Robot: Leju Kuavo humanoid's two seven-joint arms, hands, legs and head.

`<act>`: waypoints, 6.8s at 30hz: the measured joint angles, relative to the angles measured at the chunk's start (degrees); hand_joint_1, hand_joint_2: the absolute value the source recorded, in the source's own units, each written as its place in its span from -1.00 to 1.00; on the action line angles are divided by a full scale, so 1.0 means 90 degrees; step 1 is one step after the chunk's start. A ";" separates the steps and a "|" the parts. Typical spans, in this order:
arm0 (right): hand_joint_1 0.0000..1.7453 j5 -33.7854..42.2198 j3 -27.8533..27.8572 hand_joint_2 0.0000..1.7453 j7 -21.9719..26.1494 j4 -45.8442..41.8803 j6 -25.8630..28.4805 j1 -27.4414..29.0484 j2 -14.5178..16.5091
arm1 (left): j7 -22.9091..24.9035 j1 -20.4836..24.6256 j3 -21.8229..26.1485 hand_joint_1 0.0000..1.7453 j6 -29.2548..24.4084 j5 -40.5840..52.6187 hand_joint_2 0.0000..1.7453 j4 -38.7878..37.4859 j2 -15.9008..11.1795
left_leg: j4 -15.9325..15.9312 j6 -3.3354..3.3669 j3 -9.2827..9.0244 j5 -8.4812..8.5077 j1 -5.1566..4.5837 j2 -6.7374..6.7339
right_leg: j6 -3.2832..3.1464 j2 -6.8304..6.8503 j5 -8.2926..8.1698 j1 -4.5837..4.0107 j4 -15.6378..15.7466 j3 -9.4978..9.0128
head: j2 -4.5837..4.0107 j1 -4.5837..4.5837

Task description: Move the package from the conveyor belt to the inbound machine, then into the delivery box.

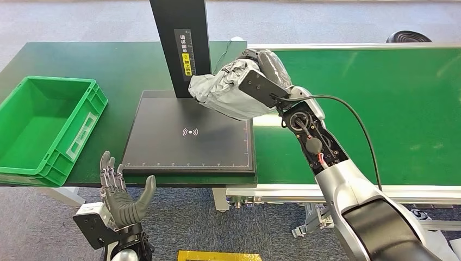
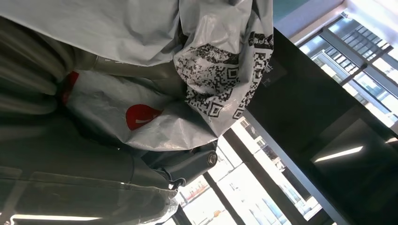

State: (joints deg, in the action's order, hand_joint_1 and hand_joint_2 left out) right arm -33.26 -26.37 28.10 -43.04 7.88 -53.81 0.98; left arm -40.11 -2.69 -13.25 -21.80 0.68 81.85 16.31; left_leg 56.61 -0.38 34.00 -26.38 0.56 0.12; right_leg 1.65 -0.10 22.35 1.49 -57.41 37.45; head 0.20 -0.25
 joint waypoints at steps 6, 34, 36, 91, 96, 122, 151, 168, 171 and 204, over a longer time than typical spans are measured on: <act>1.00 0.0086 -0.0108 1.00 0.0058 0.0118 -0.0069 -0.0041 0.0306 | 0.0000 0.0000 0.0000 -1.00 -0.0029 0.0000 1.00 -0.0001 0.0001 | 0.0000 -0.0001 0.0000 -0.0001 0.0001 -0.0009 | 0.0000 -0.0006 0.0000 -0.0001 0.0000 0.0005 | 0.0000 -0.0001; 1.00 -0.0275 -0.0958 1.00 -0.0863 0.2029 -0.0044 -0.0778 0.2005 | 0.0000 0.0047 -0.0112 -1.00 -0.0005 -0.0046 1.00 -0.0226 0.0032 | -0.0001 -0.0005 0.0008 0.0003 0.0003 -0.0010 | -0.0003 -0.0006 0.0001 -0.0003 -0.0002 0.0015 | 0.0000 0.0001; 1.00 -0.0331 -0.1001 1.00 -0.0953 0.2107 0.0016 -0.0804 0.2016 | 0.0000 0.0061 -0.0128 -1.00 0.0024 -0.0046 1.00 -0.0259 0.0032 | -0.0001 -0.0005 0.0008 0.0003 0.0002 -0.0010 | -0.0003 -0.0006 0.0001 -0.0002 -0.0002 0.0015 | 0.0000 0.0001; -1.00 -0.1275 -0.1041 1.00 -0.3442 0.2939 0.0944 -0.1624 0.1583 | 0.0000 0.0756 -0.0467 -1.00 0.0425 -0.0119 1.00 -0.1373 0.0043 | 0.0001 -0.0005 0.0007 0.0004 0.0002 -0.0013 | -0.0004 -0.0010 -0.0003 -0.0003 -0.0002 0.0024 | 0.0000 -0.0002; -1.00 -0.1282 -0.1036 1.00 -0.3453 0.2942 0.0944 -0.1624 0.1543 | 0.0000 0.0785 -0.0484 -1.00 0.0429 -0.0121 1.00 -0.1437 0.0047 | 0.0001 -0.0005 0.0007 0.0004 0.0002 -0.0013 | -0.0004 -0.0010 -0.0003 -0.0004 -0.0002 0.0024 | 0.0000 -0.0002; -1.00 -0.1650 -0.1055 1.00 -0.3543 0.2959 -0.0315 -0.1847 0.1433 | 0.0000 0.0920 -0.0573 -1.00 0.0564 -0.0232 1.00 -0.1661 0.0049 | 0.0001 -0.0005 0.0008 0.0004 0.0002 -0.0014 | -0.0007 -0.0011 -0.0005 -0.0003 -0.0002 0.0023 | 0.0000 -0.0002; -1.00 -0.3061 -0.2166 1.00 -0.2521 0.3016 -0.2630 -0.4069 0.1398 | 0.0000 0.0770 -0.0183 -1.00 0.0533 -0.0231 1.00 -0.1165 0.0058 | 0.0001 -0.0008 0.0012 0.0011 0.0003 -0.0013 | -0.0007 -0.0009 -0.0006 -0.0003 -0.0003 0.0022 | 0.0000 0.0000; -1.00 -0.0807 -0.0149 1.00 -0.1668 0.2436 0.0461 -0.3580 0.0345 | 0.0000 0.0550 -0.0119 -1.00 0.0064 -0.0131 1.00 -0.0881 0.0047 | 0.0002 -0.0007 0.0003 0.0011 0.0001 0.0015 | -0.0005 0.0002 -0.0007 -0.0002 0.0000 0.0009 | 0.0000 -0.0001; -1.00 -0.0296 0.0369 1.00 -0.1411 0.2210 0.0643 -0.3209 0.0089 | 0.0000 0.0493 -0.0133 -1.00 0.0011 -0.0109 1.00 -0.0820 0.0033 | 0.0002 -0.0007 0.0004 0.0012 0.0002 0.0020 | -0.0005 0.0005 -0.0007 -0.0003 0.0000 0.0007 | 0.0000 -0.0001; -1.00 0.2614 0.1348 1.00 0.1313 -0.2578 0.1852 0.2808 -0.0332 | -0.0001 0.0055 -0.0123 -1.00 -0.0441 -0.0033 1.00 -0.0213 -0.0133 | -0.0004 -0.0012 0.0001 -0.0011 0.0011 0.0028 | -0.0005 0.0013 0.0021 -0.0009 0.0001 -0.0003 | 0.0000 -0.0003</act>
State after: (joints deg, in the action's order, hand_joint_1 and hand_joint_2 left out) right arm -9.73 -14.24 39.92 -66.24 24.55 -28.54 -2.01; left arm -40.12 -2.20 -14.35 -25.77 0.38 79.94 15.11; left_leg 56.57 -0.49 34.01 -26.47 0.66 0.37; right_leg 1.60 0.01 22.54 1.40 -57.41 37.42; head 0.20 -0.27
